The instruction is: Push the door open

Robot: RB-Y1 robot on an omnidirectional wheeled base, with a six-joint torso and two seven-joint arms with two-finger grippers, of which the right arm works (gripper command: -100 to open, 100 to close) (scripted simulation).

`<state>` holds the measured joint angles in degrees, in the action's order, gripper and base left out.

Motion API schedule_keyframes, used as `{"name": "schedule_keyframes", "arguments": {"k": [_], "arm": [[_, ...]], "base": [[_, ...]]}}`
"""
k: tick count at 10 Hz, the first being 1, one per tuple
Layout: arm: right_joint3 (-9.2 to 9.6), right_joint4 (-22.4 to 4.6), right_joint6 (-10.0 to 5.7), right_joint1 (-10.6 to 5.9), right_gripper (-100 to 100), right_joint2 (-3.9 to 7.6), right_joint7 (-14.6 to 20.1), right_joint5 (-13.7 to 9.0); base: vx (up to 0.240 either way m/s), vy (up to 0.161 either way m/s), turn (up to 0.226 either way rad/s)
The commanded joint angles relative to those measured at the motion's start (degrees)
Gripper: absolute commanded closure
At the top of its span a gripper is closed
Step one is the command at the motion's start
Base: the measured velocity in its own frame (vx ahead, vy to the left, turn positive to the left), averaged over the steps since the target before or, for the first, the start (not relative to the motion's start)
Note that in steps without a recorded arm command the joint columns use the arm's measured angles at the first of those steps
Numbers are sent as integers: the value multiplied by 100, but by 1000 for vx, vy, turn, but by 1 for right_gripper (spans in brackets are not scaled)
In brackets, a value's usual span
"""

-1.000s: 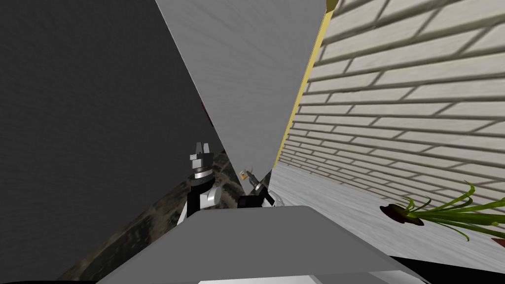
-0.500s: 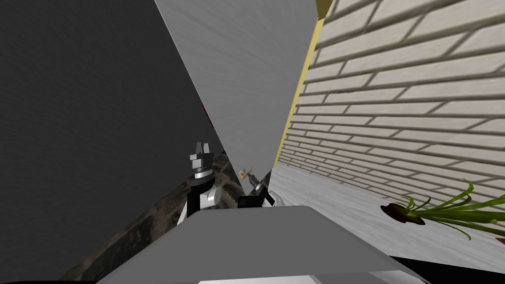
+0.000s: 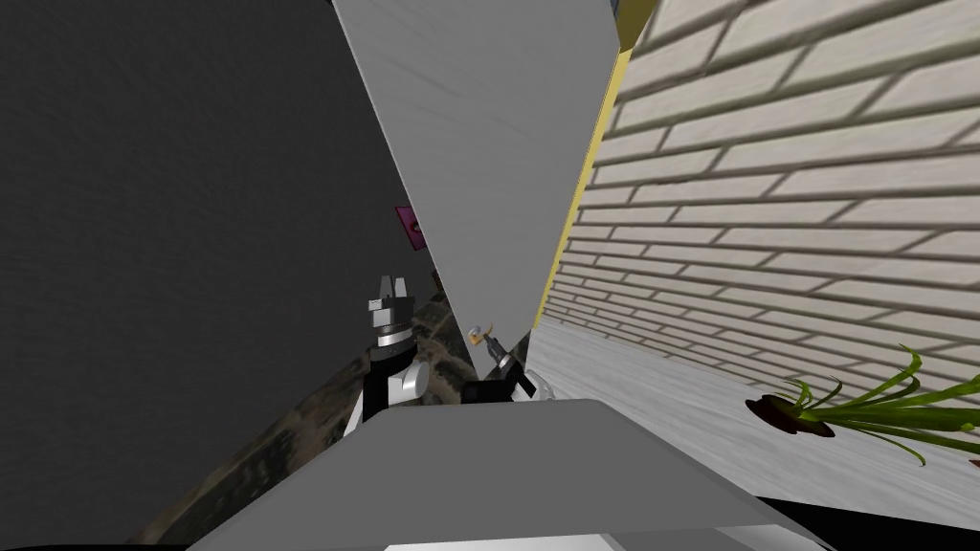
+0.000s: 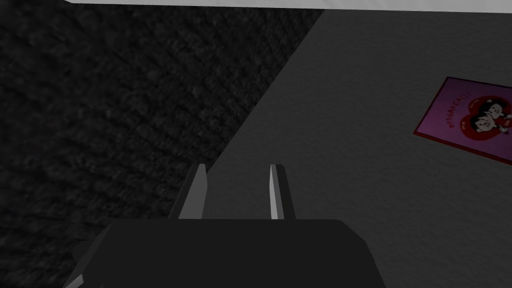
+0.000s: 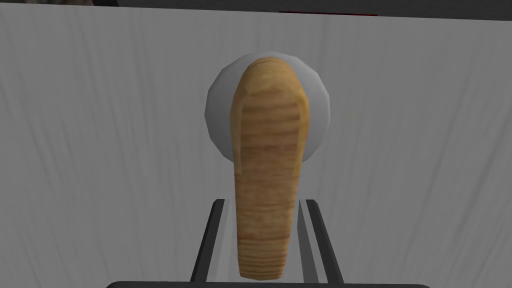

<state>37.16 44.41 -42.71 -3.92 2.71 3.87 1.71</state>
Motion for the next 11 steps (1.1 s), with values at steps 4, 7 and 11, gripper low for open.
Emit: {"name": "schedule_keyframes", "arguments": {"k": [4, 7, 11], "arm": [[-372, -17, -24, -32, 100, 124, -88, -124], [-421, -25, -27, -36, 100, 132, -100, -141], [-623, -59, -37, -53, 100, 154, -150, -208]], "base": [[114, 180, -48], [92, 94, -12], [37, 57, -31]]}}
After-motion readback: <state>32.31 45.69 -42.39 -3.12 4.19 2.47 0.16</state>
